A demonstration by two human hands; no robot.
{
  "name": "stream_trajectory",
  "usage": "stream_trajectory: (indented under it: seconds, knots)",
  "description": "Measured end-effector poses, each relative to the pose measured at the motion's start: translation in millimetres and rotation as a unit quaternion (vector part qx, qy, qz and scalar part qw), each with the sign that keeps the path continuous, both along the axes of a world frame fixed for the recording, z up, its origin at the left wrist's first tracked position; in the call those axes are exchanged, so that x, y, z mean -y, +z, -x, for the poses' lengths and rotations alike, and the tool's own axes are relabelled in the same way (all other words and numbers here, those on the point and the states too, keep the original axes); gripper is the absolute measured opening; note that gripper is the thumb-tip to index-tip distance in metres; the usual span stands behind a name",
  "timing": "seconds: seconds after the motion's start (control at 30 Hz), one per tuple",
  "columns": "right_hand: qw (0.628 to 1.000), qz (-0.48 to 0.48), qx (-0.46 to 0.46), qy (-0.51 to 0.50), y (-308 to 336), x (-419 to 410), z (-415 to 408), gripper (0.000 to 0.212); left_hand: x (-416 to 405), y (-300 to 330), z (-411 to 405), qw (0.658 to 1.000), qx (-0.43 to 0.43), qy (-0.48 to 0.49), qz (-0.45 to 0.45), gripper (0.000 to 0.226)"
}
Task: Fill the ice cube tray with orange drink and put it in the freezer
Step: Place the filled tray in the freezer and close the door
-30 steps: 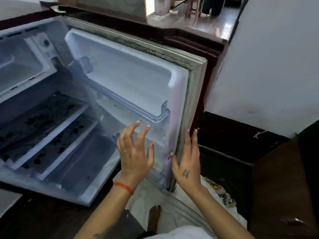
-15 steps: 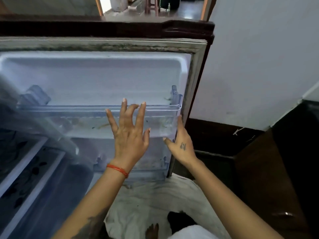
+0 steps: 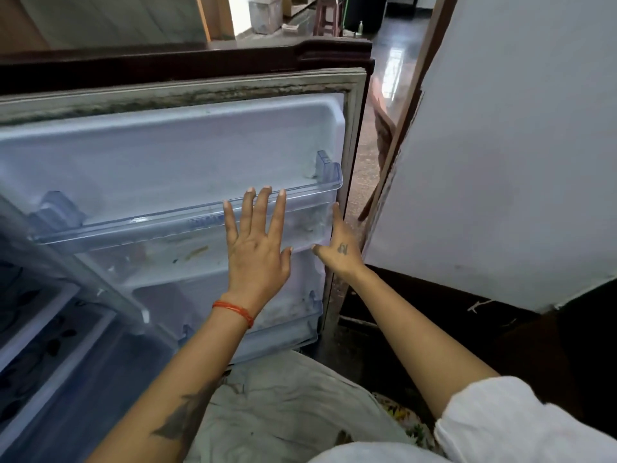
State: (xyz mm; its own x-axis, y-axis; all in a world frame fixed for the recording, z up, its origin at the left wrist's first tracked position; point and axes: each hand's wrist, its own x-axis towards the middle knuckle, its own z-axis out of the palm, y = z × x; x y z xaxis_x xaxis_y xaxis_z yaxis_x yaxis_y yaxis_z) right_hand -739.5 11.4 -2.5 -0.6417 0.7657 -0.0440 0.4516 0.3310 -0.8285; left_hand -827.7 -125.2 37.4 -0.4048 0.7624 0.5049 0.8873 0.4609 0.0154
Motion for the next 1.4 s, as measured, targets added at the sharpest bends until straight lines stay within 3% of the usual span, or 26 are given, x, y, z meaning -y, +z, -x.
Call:
stream_trajectory:
  seconds: [0.3,0.37,0.5,0.63,0.77,0.87,1.0,1.17,1.4]
  knots:
    - [0.999,0.028,0.012,0.027,24.7,-15.8,6.5,0.076,-15.3,1.4,10.4,0.998,0.006,0.004,0.057,0.102]
    - [0.998,0.055,0.022,0.030,33.7,-10.8,-7.7,0.063,-11.3,2.5,4.9,0.999,0.015,-0.011,0.032,0.093]
    - [0.996,0.085,0.034,0.011,34.3,12.0,-52.7,0.057,2.0,-9.4,-26.2,0.991,0.067,-0.119,0.000,0.067]
    - [0.993,0.090,0.064,-0.046,18.6,49.9,-115.1,0.051,17.3,-39.2,-57.3,0.932,0.257,-0.199,0.163,0.062]
    - [0.979,0.127,0.128,-0.099,-11.8,97.0,-182.4,0.052,21.2,-79.7,-89.5,0.841,0.297,-0.255,0.373,0.060]
    - [0.963,0.128,0.192,-0.140,-38.6,138.1,-236.5,0.057,29.1,-105.3,-131.4,0.788,0.273,-0.301,0.462,0.062]
    - [0.939,0.092,0.269,-0.191,-70.2,195.8,-300.2,0.062,46.2,-132.1,-198.1,0.761,0.205,-0.352,0.504,0.070]
    - [0.901,0.067,0.356,-0.239,-109.6,264.6,-373.5,0.066,73.3,-147.2,-284.3,0.751,0.108,-0.421,0.498,0.076]
    - [0.874,-0.033,0.353,-0.333,-104.4,315.0,-493.0,0.063,97.1,-150.6,-402.2,0.774,0.096,-0.465,0.419,0.073]
